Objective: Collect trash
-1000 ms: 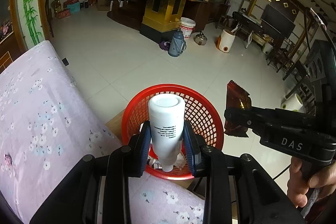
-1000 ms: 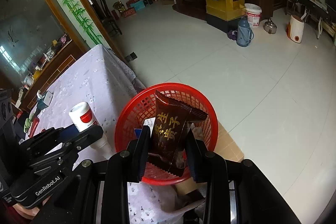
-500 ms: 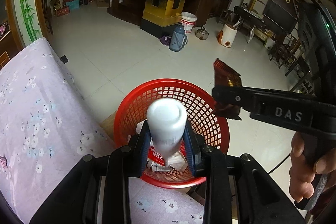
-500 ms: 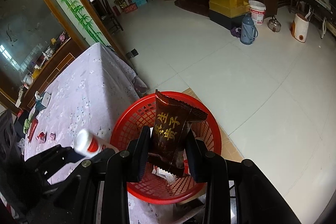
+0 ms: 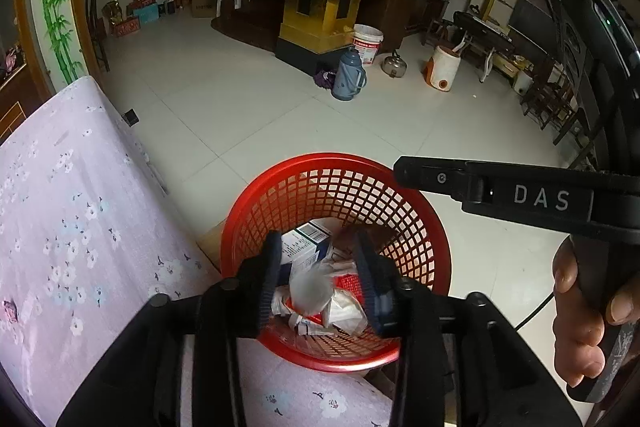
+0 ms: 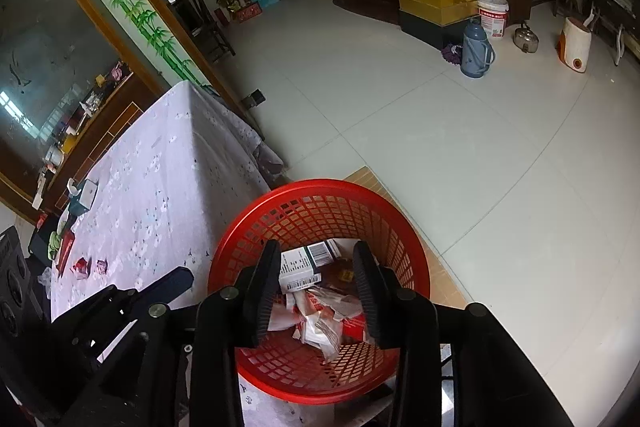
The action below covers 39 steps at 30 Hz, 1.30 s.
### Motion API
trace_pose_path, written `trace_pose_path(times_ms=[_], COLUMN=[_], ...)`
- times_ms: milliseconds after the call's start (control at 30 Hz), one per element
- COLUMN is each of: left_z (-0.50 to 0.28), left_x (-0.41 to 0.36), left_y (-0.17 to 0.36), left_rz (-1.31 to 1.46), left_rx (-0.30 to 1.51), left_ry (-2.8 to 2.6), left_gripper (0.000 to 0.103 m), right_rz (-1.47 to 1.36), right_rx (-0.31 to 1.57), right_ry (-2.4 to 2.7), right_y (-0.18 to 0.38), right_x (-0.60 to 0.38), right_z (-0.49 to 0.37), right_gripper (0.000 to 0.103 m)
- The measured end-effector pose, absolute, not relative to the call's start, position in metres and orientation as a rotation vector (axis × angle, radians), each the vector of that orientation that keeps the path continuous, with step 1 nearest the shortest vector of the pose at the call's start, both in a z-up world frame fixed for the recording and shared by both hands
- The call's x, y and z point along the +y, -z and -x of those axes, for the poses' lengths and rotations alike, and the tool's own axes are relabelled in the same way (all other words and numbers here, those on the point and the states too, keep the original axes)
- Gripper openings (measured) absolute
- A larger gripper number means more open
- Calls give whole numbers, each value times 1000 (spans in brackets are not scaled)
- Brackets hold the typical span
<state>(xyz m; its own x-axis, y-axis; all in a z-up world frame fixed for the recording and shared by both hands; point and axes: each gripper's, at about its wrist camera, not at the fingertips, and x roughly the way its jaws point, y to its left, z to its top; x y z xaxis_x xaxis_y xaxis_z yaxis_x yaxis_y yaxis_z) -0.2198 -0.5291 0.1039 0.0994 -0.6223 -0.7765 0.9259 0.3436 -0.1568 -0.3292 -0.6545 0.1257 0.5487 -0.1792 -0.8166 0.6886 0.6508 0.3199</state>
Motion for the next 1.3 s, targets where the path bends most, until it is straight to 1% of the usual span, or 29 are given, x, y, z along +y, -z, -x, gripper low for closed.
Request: trace_pose_path(times_ms=[67,167,233,267,333,367,400,433,467,533,600,667,733,900,1100,1300], left_z=[220,219,220,219,219,218,218,217,216,216,216,219,219,221,215,213], left_x=[-528,-524,-520,-517,-507,-502,-494,-488,-478,-463,-445,-425,-404,-357,-334,-327], left_y=[-105,-106,-110,-112,-121,-126,-132,-137,-144,-155,-164,-173,-180,-191,-190,-180], left_rz=[-426,-435,-435,-433,-421,-415,-408,-404,-394,-393,-406,-409,-414,-409,-427,-510], left_rx=[870,854,835,823,783,764,742,728,705,660,623,591,569,527,577,625], left_ry=[1190,1173,1160,1151,1133,1127,1115,1101,1089,1081,1059,1061,1057,1046,1052,991], left_gripper=[40,47,58,62,66,68,77,84,85,87,89,91,96,100,101,101], right_rz=[-692,-688,-670,-649,-599,-572,-546,-507,-472,-390,-324,-279,-257,-258,-277,-288], right_rx=[832,824,819,818,808,802,798,792,782,756,723,701,697,685,674,684], right_ry=[569,589,616,637,681,714,742,779,806,880,937,966,991,993,1013,1016], right_y=[-128,-132,-138,-141,-151,-156,-161,-168,-173,-186,-196,-204,-207,-212,-217,-215], right_x=[-655,-653,-650,-646,-635,-626,-620,-609,-600,-575,-549,-522,-501,-460,-431,-411], right_z=[331,334,337,339,343,345,347,349,352,359,366,372,376,381,381,379], right_gripper=[41,41,45,46,55,57,63,66,69,82,88,89,90,90,90,90])
